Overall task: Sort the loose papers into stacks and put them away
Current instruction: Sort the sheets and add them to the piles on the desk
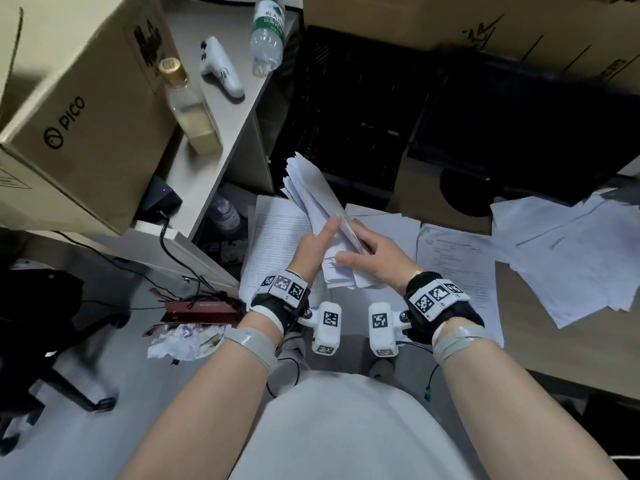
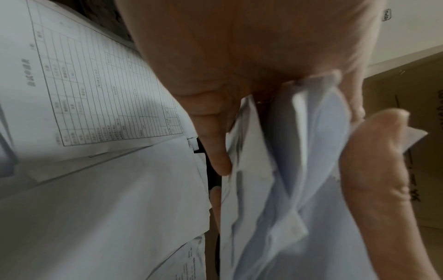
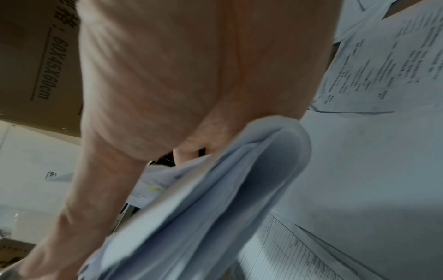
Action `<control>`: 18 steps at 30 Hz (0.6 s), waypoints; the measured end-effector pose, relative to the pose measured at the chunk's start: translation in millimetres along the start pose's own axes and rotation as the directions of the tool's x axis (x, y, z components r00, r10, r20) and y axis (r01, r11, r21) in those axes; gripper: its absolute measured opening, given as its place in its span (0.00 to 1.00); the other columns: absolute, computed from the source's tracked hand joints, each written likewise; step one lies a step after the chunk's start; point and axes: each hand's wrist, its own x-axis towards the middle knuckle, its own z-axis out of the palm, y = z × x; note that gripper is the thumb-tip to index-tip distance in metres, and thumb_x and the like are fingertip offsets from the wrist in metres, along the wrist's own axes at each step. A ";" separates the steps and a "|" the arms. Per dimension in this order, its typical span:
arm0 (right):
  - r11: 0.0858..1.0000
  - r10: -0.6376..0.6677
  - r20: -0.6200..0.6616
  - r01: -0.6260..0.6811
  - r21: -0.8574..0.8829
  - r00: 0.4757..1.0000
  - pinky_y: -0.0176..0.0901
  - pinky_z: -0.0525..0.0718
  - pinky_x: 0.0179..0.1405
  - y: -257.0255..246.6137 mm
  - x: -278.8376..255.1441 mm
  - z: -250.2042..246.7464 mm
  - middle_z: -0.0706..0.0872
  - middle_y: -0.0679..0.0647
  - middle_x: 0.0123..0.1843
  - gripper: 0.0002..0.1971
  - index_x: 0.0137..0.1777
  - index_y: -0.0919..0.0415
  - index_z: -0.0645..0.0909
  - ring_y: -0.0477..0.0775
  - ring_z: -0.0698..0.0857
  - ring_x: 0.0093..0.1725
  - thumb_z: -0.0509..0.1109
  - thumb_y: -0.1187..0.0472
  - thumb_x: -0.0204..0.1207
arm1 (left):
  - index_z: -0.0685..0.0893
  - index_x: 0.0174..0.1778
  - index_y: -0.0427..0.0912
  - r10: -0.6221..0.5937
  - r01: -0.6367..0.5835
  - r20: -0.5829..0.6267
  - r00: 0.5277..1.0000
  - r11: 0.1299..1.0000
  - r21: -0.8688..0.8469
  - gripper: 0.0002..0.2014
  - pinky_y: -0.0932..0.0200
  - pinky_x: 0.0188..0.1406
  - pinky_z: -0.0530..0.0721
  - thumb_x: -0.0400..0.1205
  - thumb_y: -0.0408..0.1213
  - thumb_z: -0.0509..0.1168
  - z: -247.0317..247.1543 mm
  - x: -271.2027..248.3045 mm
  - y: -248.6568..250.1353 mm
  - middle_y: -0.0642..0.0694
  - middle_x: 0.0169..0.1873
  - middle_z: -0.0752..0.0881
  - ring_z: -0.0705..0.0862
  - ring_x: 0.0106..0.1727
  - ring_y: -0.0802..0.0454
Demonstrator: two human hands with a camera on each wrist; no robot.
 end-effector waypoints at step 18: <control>0.992 0.029 0.133 -0.045 0.119 0.991 0.47 0.76 0.72 21.0 -44.3 -63.9 0.78 0.49 0.76 0.26 0.74 0.49 0.79 0.48 0.79 0.71 0.75 0.52 0.75 | 0.85 0.54 0.36 -0.032 -0.015 -0.139 0.990 0.945 -0.327 0.25 0.44 0.56 0.81 0.68 0.51 0.72 89.3 -38.2 -33.8 0.38 0.46 0.88 0.86 0.48 0.40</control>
